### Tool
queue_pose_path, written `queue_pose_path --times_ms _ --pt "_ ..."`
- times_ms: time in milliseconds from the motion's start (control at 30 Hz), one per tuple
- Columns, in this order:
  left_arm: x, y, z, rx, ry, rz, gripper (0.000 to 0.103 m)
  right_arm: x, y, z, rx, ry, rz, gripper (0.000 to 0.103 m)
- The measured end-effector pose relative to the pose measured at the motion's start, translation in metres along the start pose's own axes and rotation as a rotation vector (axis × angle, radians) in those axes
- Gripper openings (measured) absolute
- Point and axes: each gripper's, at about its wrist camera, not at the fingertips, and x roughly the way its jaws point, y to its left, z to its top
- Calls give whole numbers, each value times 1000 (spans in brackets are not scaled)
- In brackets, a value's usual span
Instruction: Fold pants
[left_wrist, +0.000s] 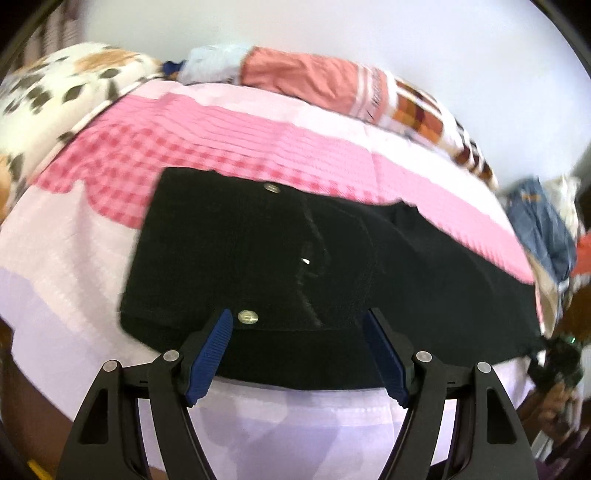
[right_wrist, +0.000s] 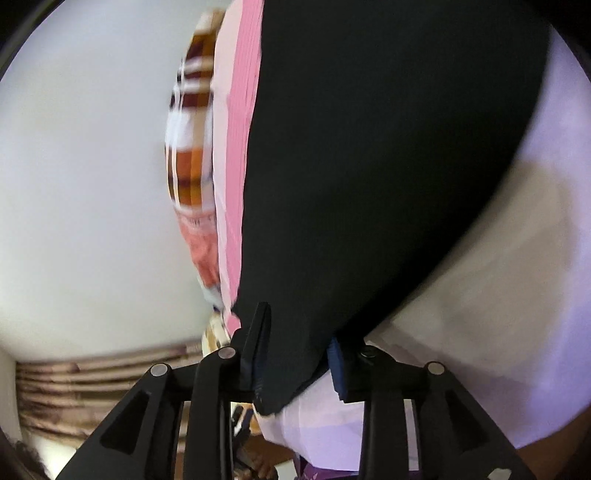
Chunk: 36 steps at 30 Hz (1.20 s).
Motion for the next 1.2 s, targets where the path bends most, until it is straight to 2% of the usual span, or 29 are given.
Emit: queue_pose_path --times_ms 100,133,200,300,367,533,633,667,733,767,867,900,967,1033,1133,1200 --pt "-10 29 0 -86 -13 16 74 26 8 -11 -52 50 -60 28" --pt "-11 37 -1 -110 -8 22 74 33 11 -13 -70 53 -75 20" --pt "-14 56 -5 -172 5 26 74 43 20 -18 -122 56 -142 11" --pt "-20 85 -13 -242 13 35 74 45 24 -19 -143 34 -155 9" --pt "-21 96 -17 -251 25 50 74 44 23 -20 -144 36 -140 9" --pt "-6 106 -23 -269 96 -14 74 48 21 -18 -123 46 -117 10" --pt "2 107 -20 -279 104 -50 72 49 18 -16 -106 50 -106 11" --pt "4 108 -17 -283 99 -57 70 49 17 -16 -103 50 -103 11" --pt "8 107 -12 -273 94 -50 50 50 17 -16 -98 50 -100 11" --pt "10 105 -8 -258 100 -39 50 50 16 -16 -95 51 -99 11" --pt "14 100 -1 -210 93 3 41 52 17 -17 -95 49 -97 11" --pt "12 99 2 -196 78 31 29 52 18 -18 -102 50 -98 11" --pt "5 99 8 -187 43 61 21 53 17 -18 -110 52 -102 11" --pt "1 101 14 -187 21 85 21 52 15 -18 -106 54 -98 11" --pt "13 110 9 -192 58 112 21 53 15 -18 -106 58 -96 11" --pt "15 111 6 -165 50 139 21 54 16 -18 -110 63 -99 11"
